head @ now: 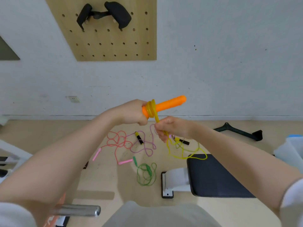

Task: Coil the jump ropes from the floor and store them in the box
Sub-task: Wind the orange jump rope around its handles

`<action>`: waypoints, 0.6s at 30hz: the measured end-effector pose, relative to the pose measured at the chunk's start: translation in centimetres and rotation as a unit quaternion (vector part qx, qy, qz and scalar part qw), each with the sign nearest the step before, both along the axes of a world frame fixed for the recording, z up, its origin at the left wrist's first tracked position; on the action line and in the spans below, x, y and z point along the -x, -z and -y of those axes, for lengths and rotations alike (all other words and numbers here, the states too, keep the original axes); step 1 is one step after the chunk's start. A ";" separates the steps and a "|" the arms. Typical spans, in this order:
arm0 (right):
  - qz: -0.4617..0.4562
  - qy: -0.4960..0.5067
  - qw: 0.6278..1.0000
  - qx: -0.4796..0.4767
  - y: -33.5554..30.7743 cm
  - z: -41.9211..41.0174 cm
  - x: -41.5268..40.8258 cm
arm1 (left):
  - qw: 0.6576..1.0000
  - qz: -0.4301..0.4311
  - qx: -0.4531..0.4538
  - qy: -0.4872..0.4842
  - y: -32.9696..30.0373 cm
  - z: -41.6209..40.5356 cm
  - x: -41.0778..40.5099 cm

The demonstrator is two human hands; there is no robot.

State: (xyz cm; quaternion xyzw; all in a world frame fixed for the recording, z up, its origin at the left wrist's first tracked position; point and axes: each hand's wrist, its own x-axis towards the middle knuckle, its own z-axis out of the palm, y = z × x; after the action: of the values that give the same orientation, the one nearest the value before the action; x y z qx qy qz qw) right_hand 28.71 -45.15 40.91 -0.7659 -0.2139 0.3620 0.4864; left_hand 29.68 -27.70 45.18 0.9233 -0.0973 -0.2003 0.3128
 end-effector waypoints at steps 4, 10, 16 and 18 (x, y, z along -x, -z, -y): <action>0.087 -0.063 0.983 0.146 0.0 1.9 -0.9 | 0.988 -0.016 -0.081 0.127 -0.9 1.4 1.2; 0.279 -0.081 0.888 0.356 -1.6 4.2 -3.0 | 0.932 0.034 -0.257 0.254 -0.6 5.8 3.9; 0.451 -0.069 0.787 0.415 -5.4 3.7 -3.8 | 0.843 0.112 -0.503 0.154 1.2 7.2 3.5; 0.417 -0.076 0.827 0.370 -5.7 2.8 -2.6 | 0.838 0.116 -0.520 0.114 2.3 7.4 3.5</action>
State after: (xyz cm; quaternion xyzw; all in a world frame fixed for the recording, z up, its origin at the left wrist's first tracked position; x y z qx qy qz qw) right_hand 31.27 -47.96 46.59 -0.9478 -0.3039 0.0963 0.0015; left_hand 26.14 -35.10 42.84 0.9491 -0.1183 -0.1473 -0.2522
